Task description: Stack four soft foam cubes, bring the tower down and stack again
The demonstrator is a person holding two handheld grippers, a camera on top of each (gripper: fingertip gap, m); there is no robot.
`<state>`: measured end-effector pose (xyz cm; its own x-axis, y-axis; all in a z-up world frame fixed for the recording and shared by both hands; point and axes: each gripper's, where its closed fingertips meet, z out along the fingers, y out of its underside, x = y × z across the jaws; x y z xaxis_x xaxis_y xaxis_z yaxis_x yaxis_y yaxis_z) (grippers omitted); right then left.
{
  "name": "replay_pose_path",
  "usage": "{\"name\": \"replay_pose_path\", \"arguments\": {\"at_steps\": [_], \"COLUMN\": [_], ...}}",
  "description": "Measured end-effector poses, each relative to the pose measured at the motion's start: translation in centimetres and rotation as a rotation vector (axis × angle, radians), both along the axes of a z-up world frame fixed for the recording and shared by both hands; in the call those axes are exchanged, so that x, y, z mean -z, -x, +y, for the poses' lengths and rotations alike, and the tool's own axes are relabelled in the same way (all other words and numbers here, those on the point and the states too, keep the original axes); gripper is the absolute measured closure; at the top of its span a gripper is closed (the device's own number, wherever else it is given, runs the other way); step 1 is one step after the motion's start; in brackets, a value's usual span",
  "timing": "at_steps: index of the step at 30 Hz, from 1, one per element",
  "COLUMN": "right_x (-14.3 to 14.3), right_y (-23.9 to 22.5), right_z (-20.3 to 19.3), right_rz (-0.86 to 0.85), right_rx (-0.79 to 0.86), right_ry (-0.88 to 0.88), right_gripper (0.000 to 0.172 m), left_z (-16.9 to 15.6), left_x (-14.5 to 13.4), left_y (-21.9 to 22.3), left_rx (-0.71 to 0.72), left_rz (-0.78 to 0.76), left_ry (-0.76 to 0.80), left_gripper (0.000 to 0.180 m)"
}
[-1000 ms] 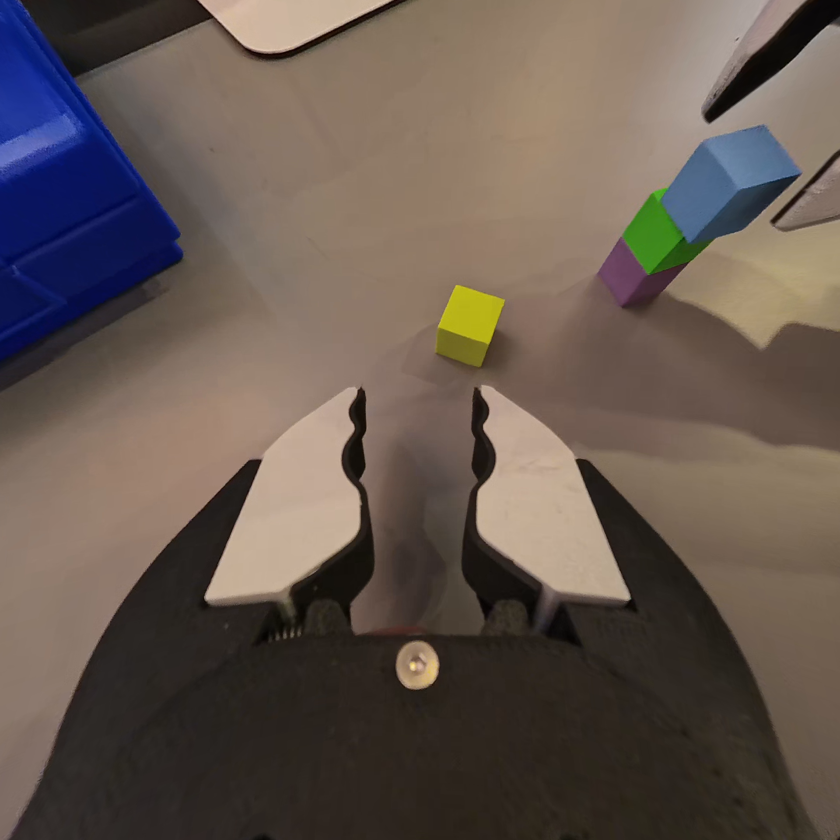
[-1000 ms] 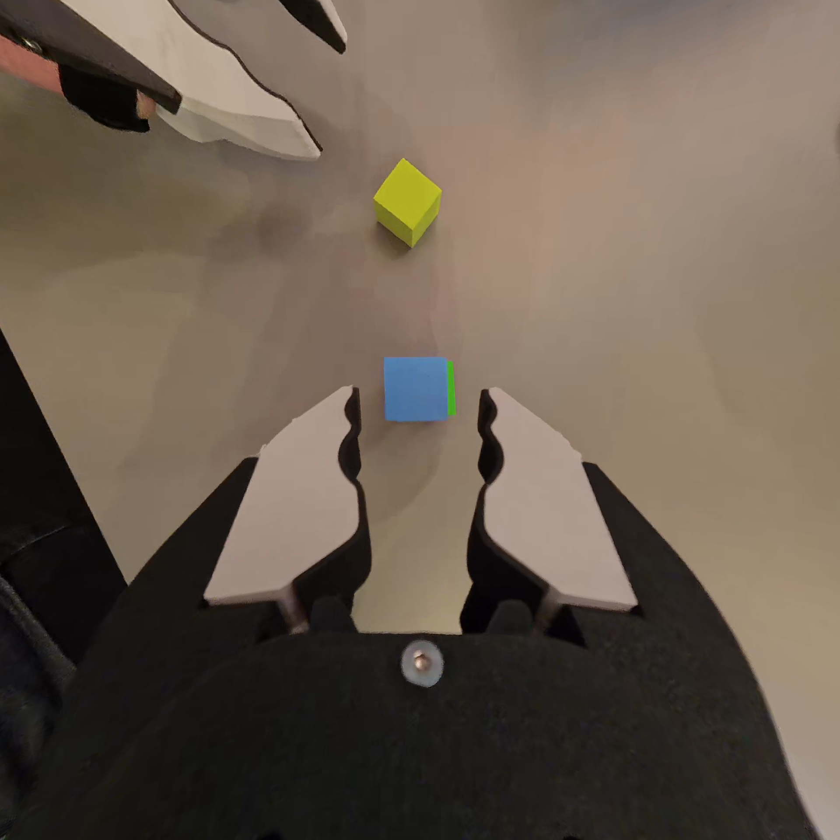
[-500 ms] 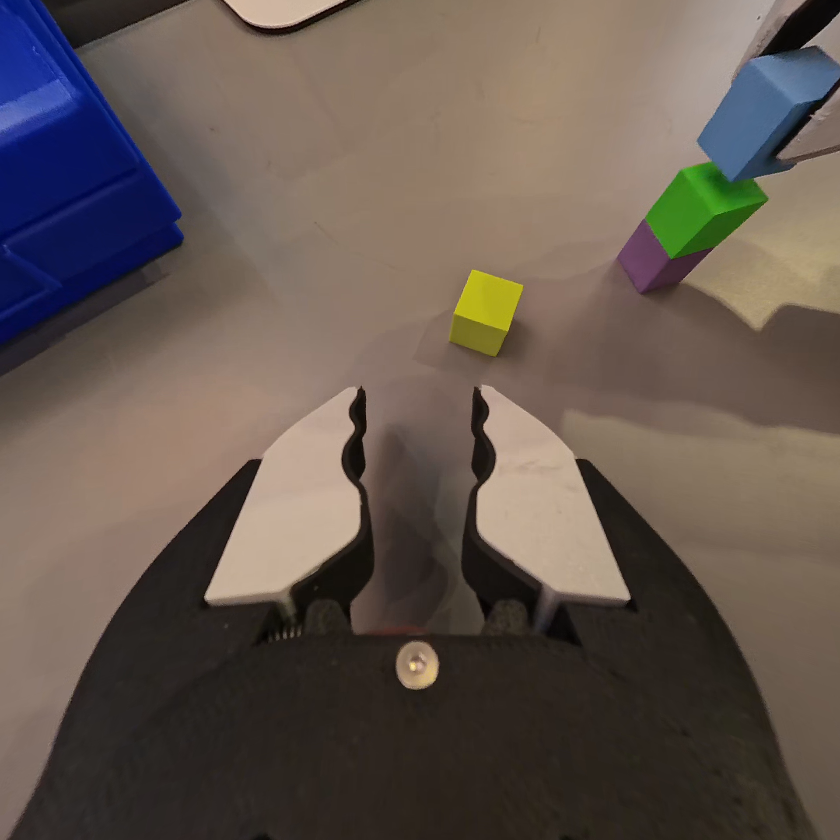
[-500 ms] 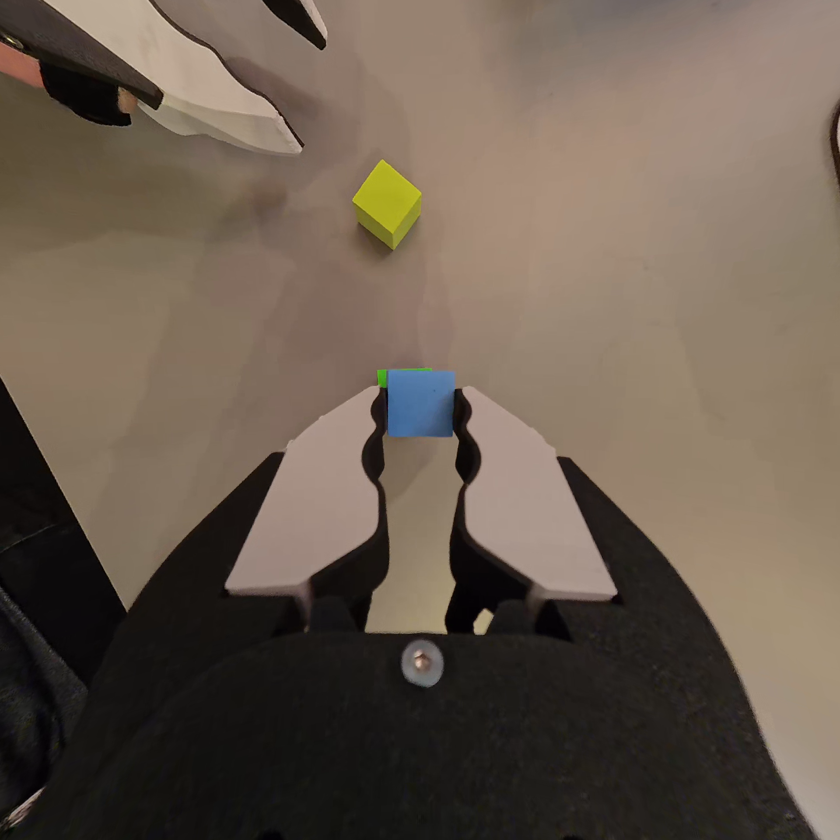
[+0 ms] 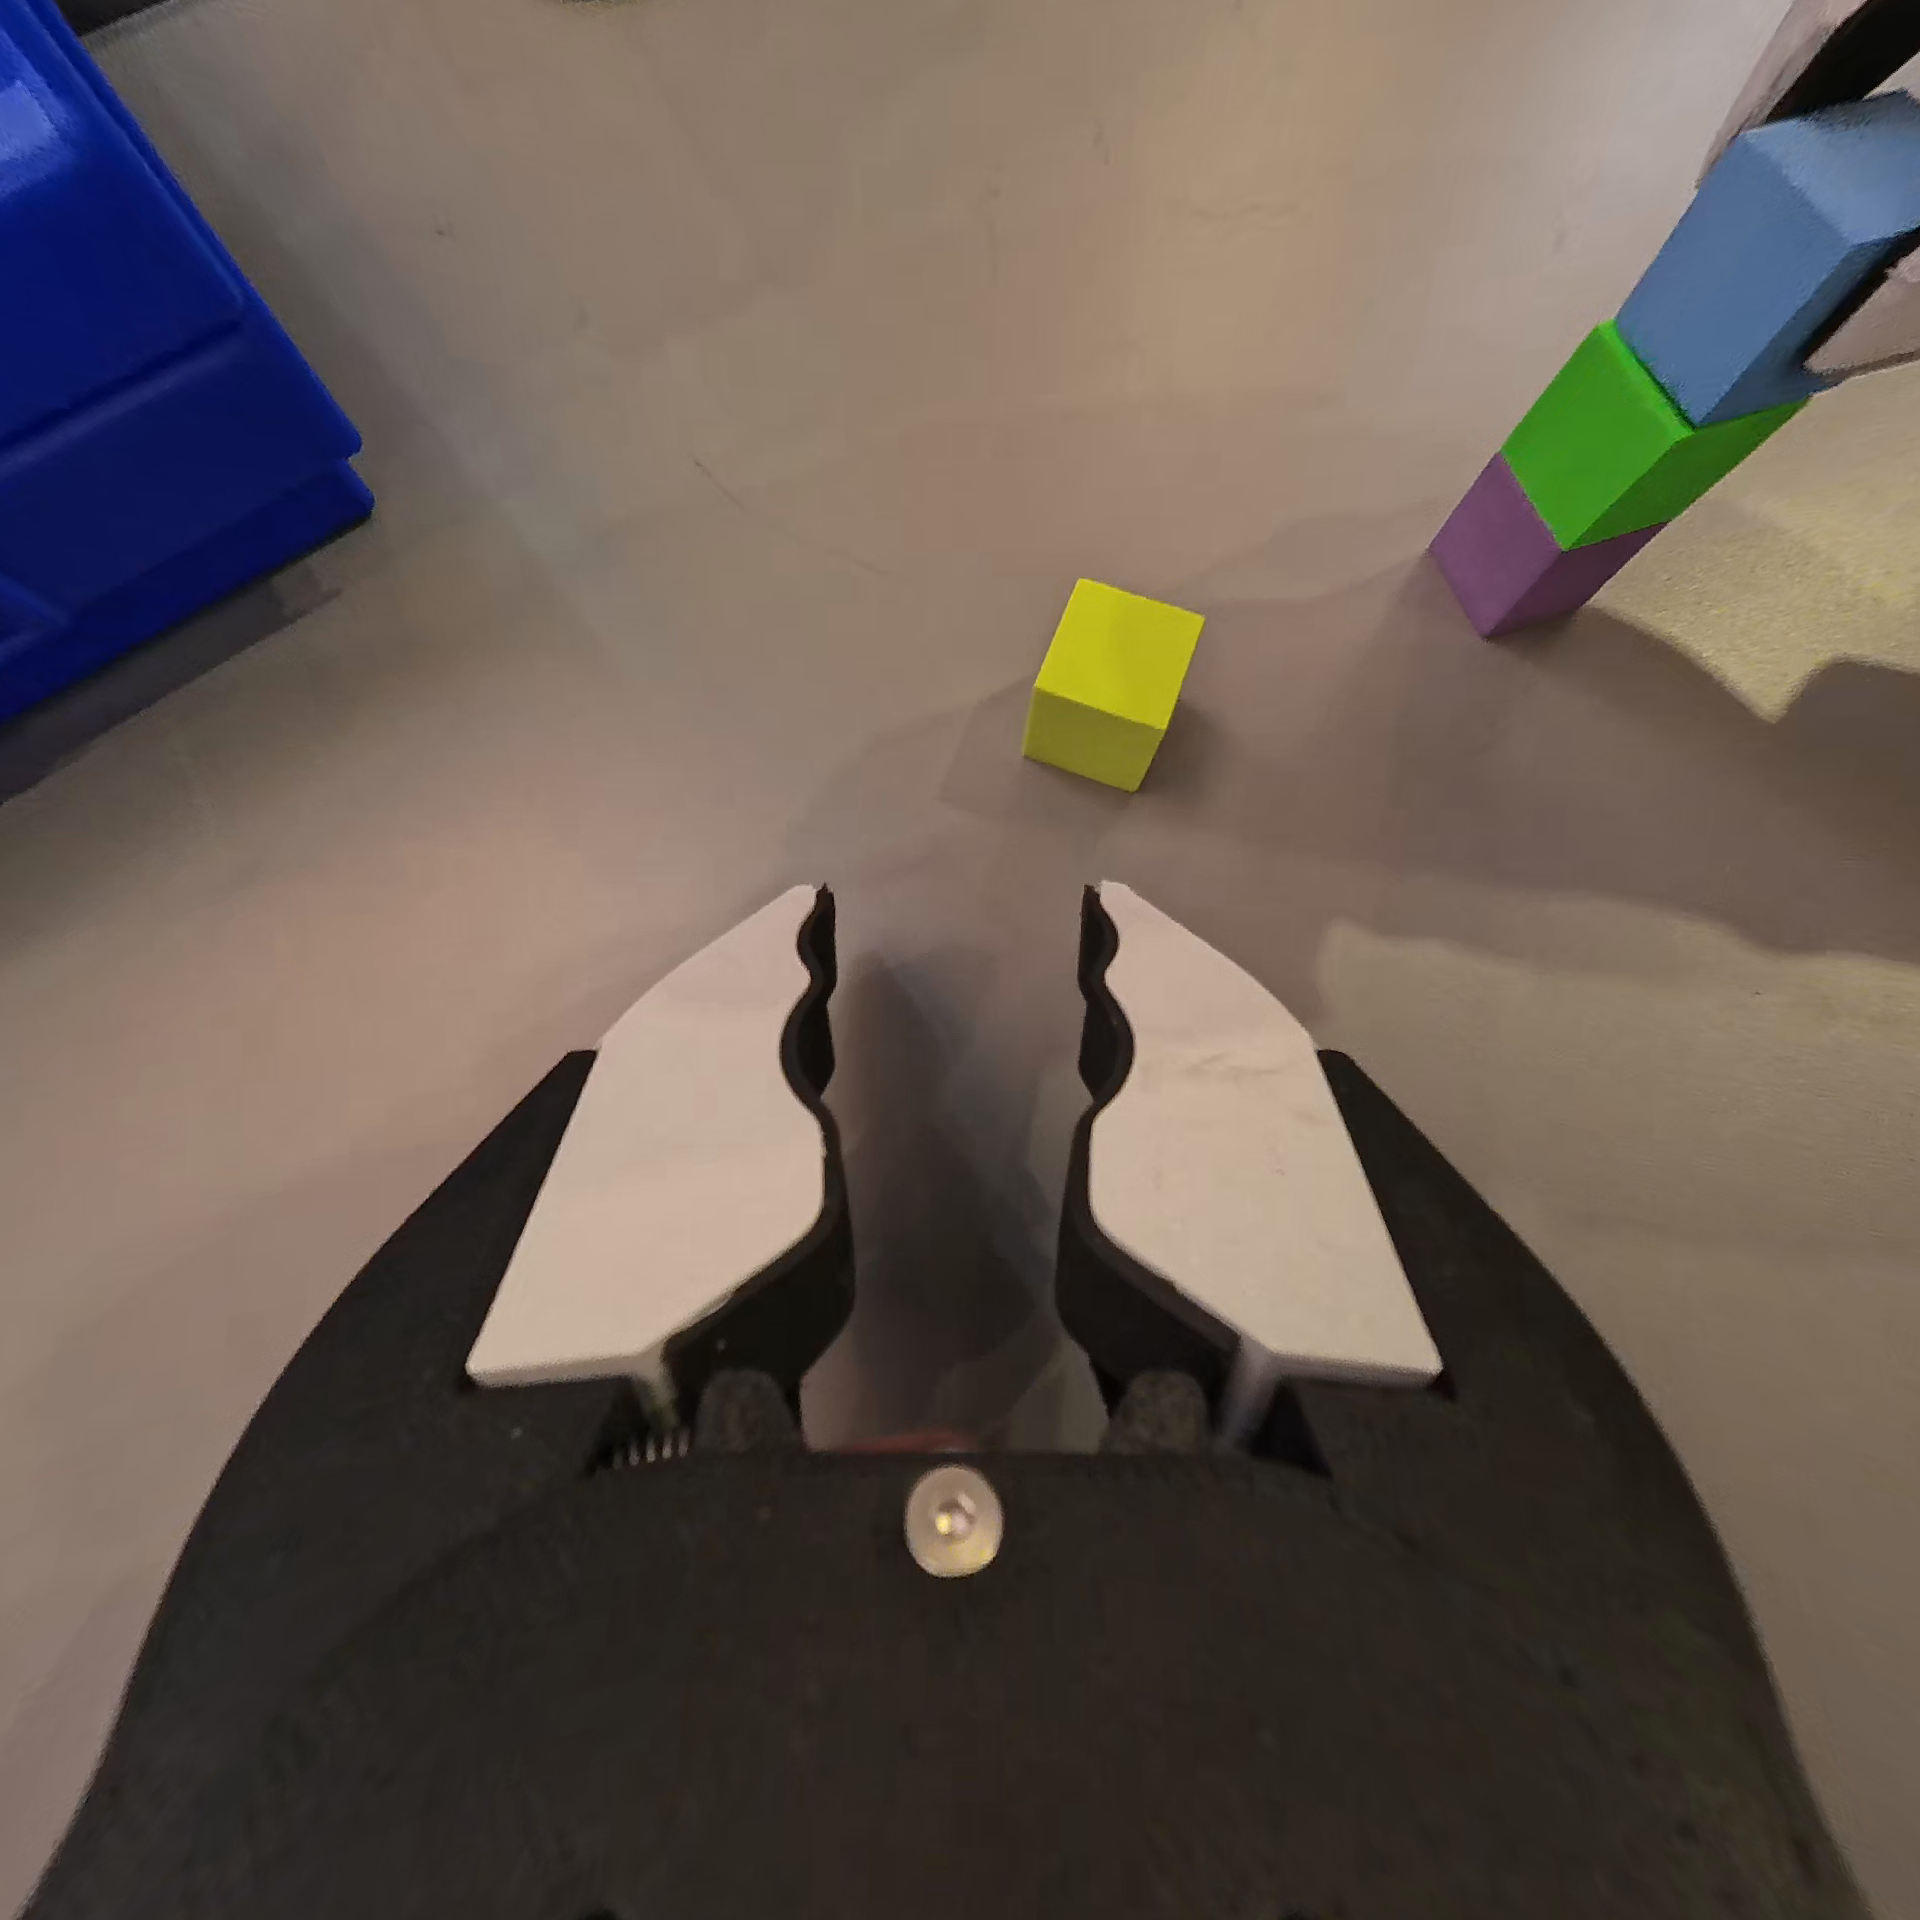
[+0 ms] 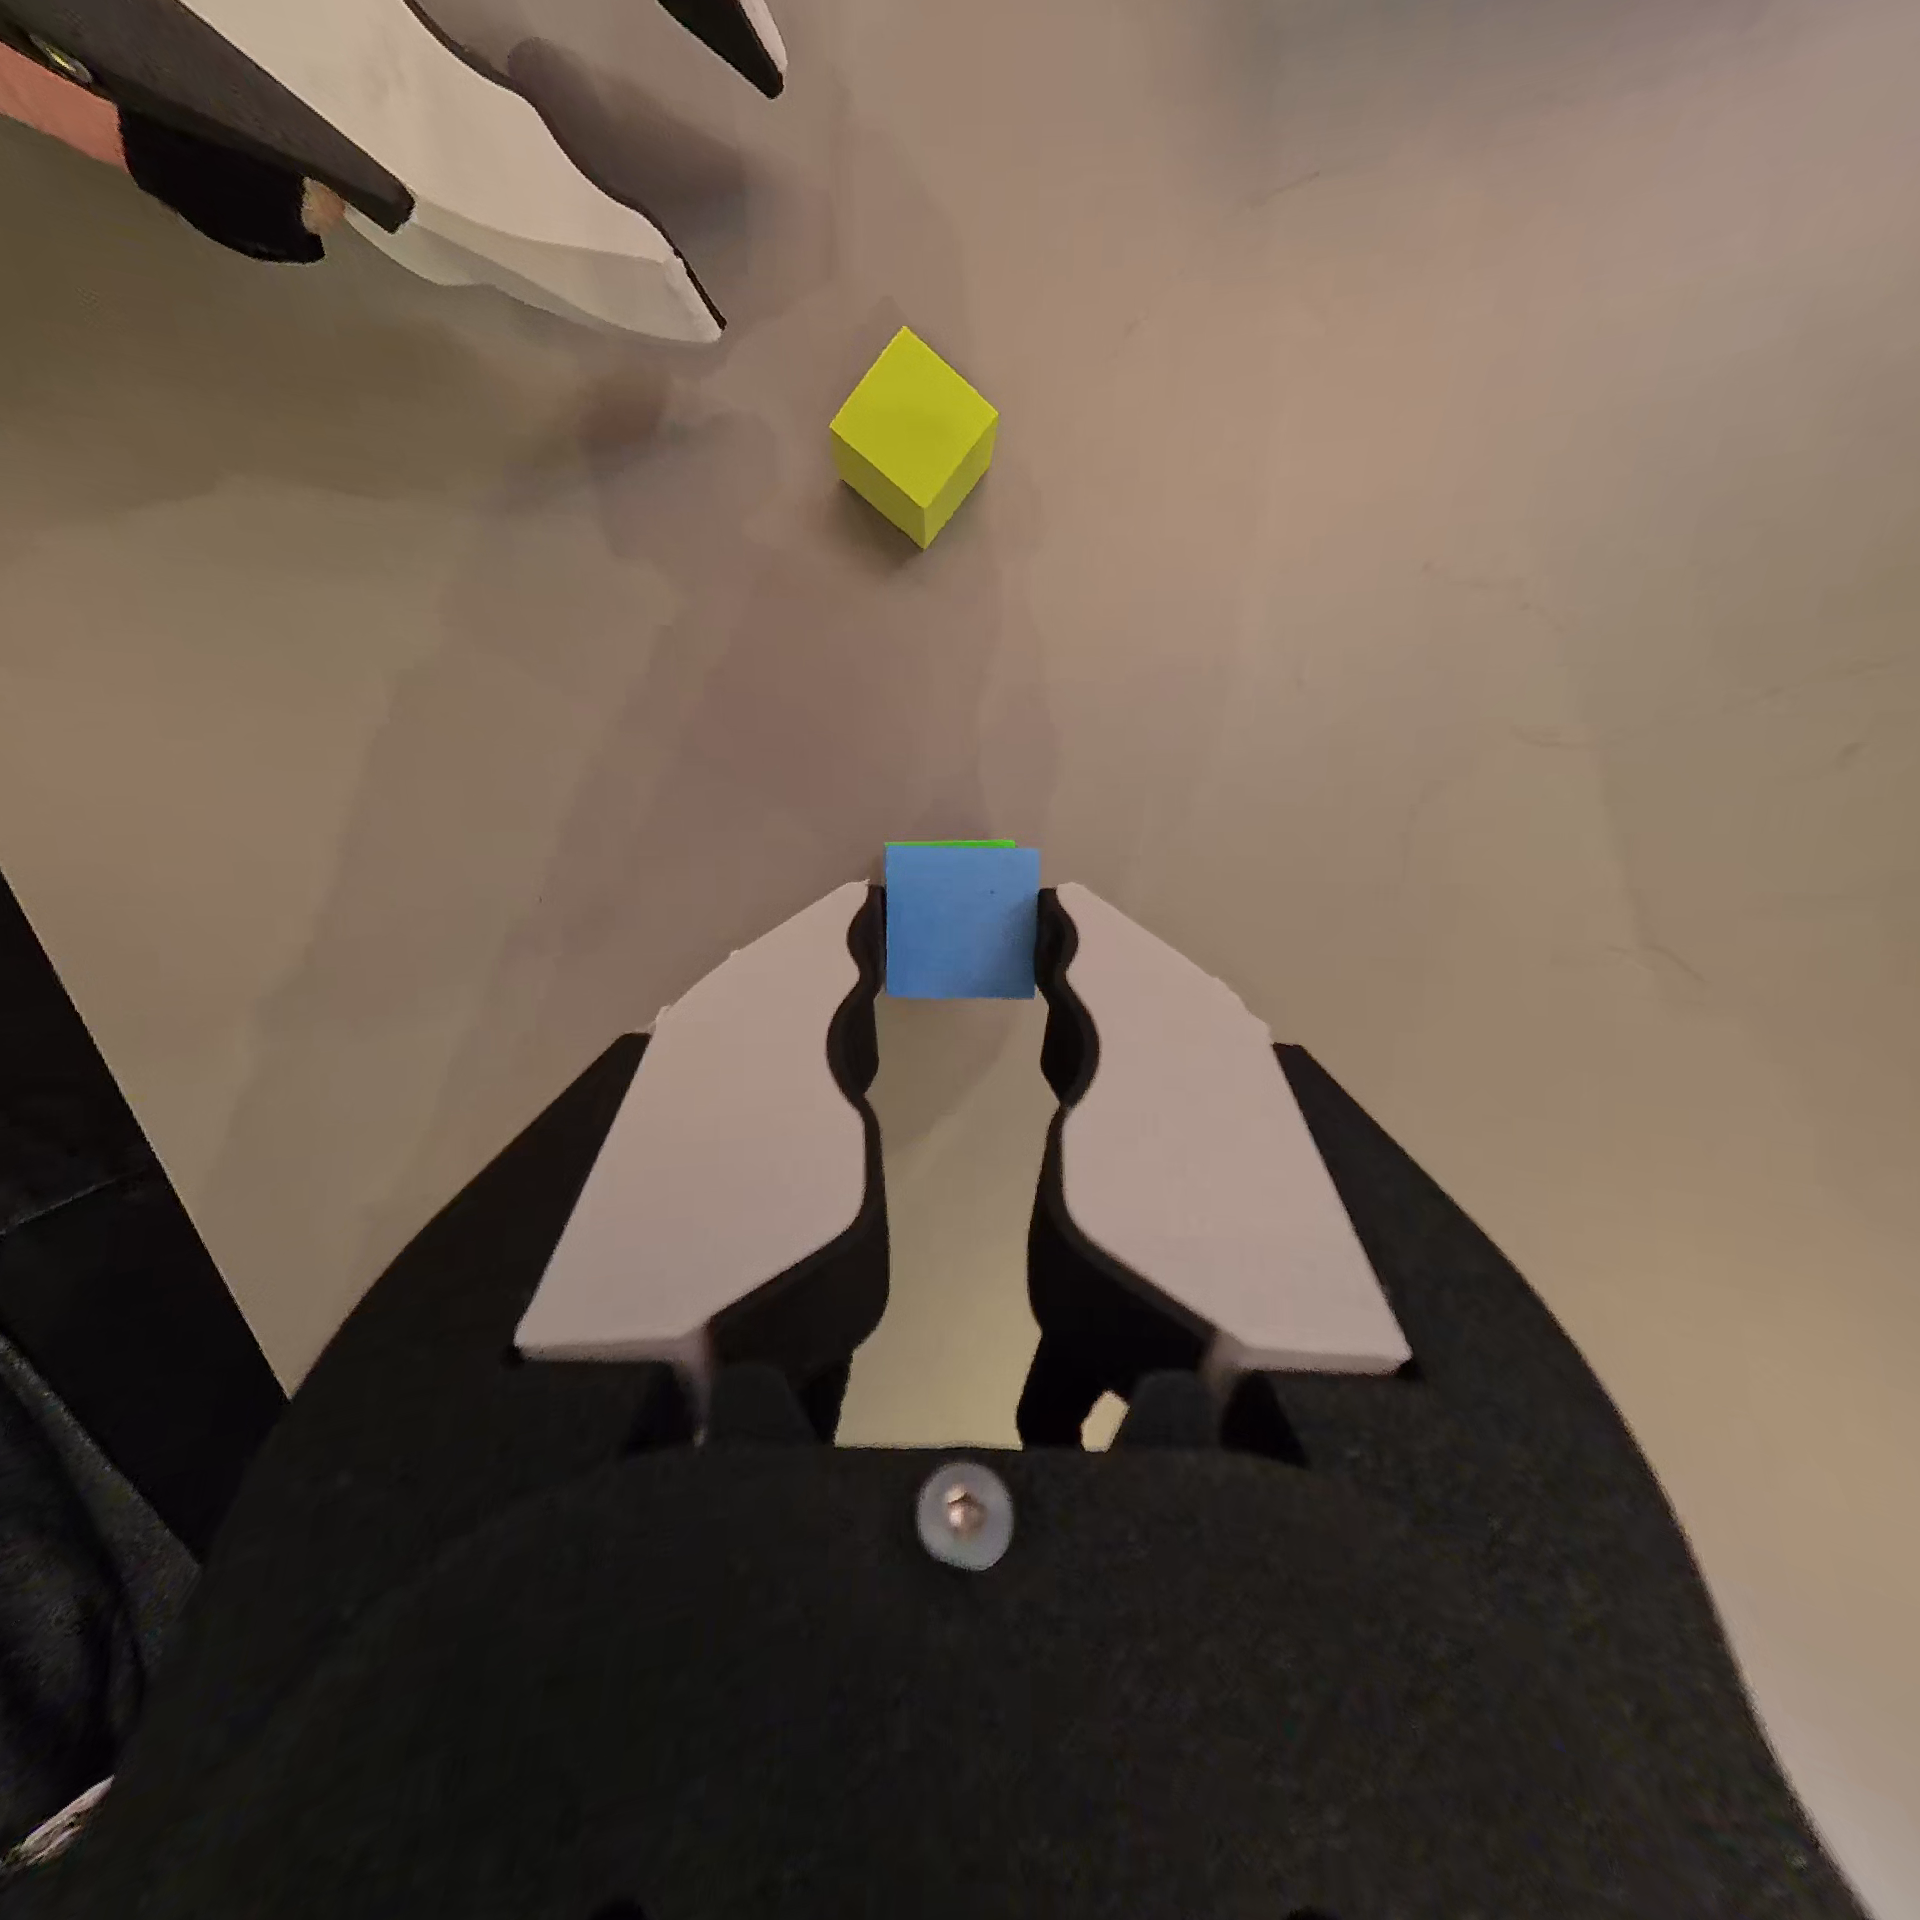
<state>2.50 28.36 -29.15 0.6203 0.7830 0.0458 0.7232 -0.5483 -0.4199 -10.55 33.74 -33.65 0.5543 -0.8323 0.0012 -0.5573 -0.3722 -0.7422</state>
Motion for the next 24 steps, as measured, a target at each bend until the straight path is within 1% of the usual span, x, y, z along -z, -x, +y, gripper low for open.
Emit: {"name": "replay_pose_path", "arguments": {"at_steps": [24], "right_x": [0.06], "right_y": [0.03], "right_z": [0.05], "right_rz": [-0.006], "right_rx": [-0.005], "right_ry": [0.002], "right_gripper": [0.145], "left_z": [0.0], "left_x": [0.13], "left_y": [-0.04], "left_rx": [0.002], "left_rz": [0.001], "left_ry": [0.003], "left_gripper": [0.136]}}
